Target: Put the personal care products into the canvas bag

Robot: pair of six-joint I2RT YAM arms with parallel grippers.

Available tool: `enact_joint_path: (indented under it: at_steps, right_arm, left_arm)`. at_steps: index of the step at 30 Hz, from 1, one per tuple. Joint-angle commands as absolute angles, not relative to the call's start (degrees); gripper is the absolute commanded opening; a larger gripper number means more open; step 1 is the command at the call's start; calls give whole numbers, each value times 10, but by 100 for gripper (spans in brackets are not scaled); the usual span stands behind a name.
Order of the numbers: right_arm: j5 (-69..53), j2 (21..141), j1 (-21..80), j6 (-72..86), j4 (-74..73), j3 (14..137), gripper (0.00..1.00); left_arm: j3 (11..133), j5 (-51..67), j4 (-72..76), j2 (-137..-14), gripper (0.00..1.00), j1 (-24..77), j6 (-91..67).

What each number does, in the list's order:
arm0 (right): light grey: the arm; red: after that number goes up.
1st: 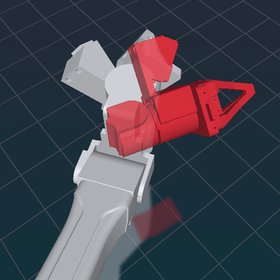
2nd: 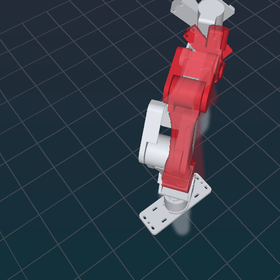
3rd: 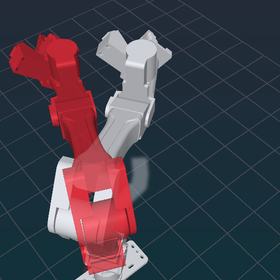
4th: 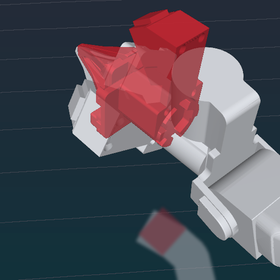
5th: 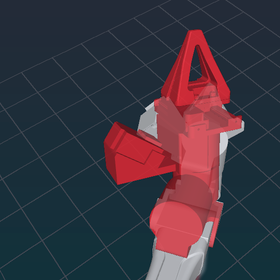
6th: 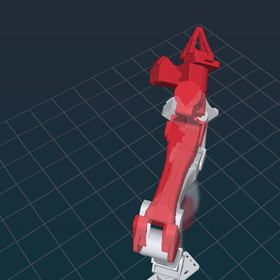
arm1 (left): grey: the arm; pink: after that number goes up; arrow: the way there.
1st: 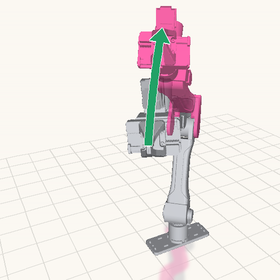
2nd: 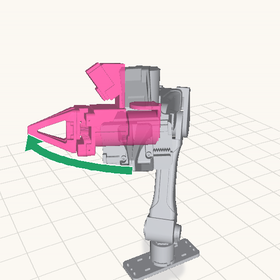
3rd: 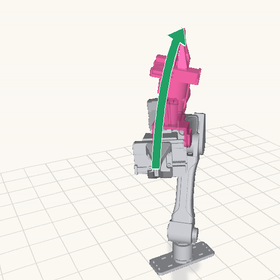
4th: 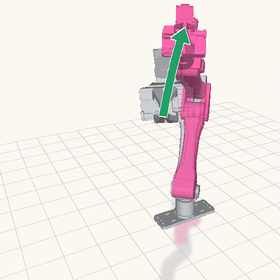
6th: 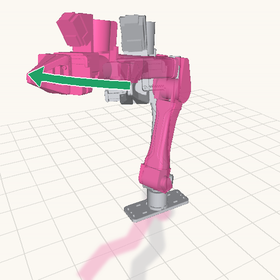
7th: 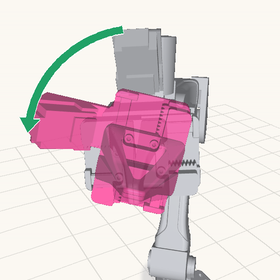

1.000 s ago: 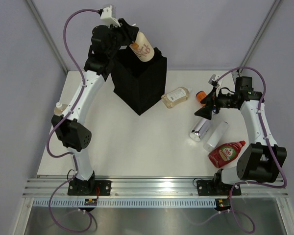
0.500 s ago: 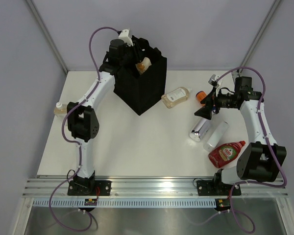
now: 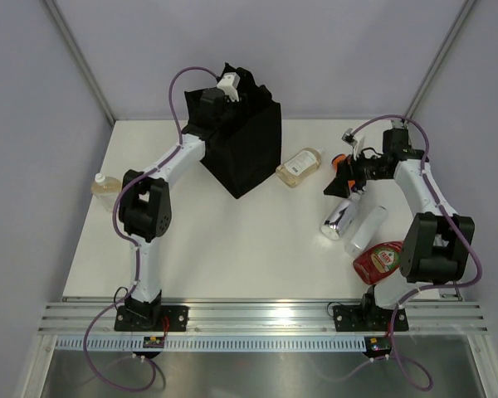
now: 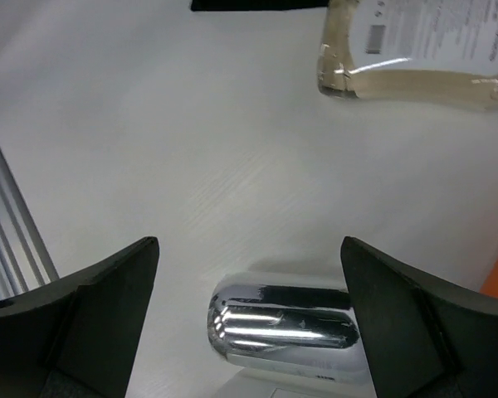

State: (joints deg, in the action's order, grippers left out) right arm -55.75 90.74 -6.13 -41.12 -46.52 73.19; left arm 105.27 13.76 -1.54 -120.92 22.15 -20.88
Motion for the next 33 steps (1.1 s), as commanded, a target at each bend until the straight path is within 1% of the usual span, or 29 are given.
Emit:
enact_joint_path:
  at_steps: [1, 2, 3, 4, 5, 6, 12, 14, 16, 22, 25, 26, 29, 30, 32, 33]
  right_arm:
    - [-413, 940, -48, -280, -363, 765, 99]
    - [-352, 962, -48, -265, -360, 787, 99]
    - [-325, 973, -48, -253, -359, 799, 99]
    - [-277, 983, -48, -234, -351, 806, 99]
    - [-262, 996, -48, -231, -349, 819, 100]
    - [-242, 1003, -48, -231, -347, 823, 100]
    - [-154, 1056, -47, -233, -336, 876, 99]
    - [-124, 1095, -46, -238, -363, 922, 100]
    - [-105, 1123, -45, -241, -403, 973, 99]
    - [-77, 1203, -32, -279, -439, 1022, 99]
    - [-72, 1237, -31, -279, -466, 1065, 100]
    - [-74, 1258, -31, -279, -473, 1075, 100]
    - [-89, 1287, -31, -279, -497, 1100, 95]
    - [-89, 1293, -30, -276, -504, 1110, 91]
    - [-81, 1314, -27, -276, -511, 1121, 88]
    - [-80, 1320, -26, -277, -518, 1126, 86]
  left_arm:
    - [1053, 157, 91, -1172, 58, 221, -240]
    - [1049, 158, 91, -1166, 64, 221, -239]
    - [1049, 158, 89, -1163, 66, 221, -239]
    - [1048, 156, 87, -1158, 73, 221, -237]
    - [1047, 156, 84, -1155, 83, 221, -235]
    - [1047, 159, 77, -1148, 87, 221, -231]
    - [1049, 167, 55, -1122, 92, 220, -207]
    - [1062, 169, 33, -1109, 94, 220, -195]
    - [1080, 168, 11, -1091, 99, 220, -176]
    - [1085, 147, -102, -1006, 99, 213, -121]
    - [1043, 142, -141, -929, 99, 205, -105]
    - [1027, 138, -157, -886, 99, 204, -103]
    - [949, 116, -177, -816, 99, 200, -103]
    - [898, 102, -178, -769, 99, 200, -116]
    - [841, 92, -179, -721, 99, 200, -127]
    - [812, 87, -181, -674, 99, 200, -131]
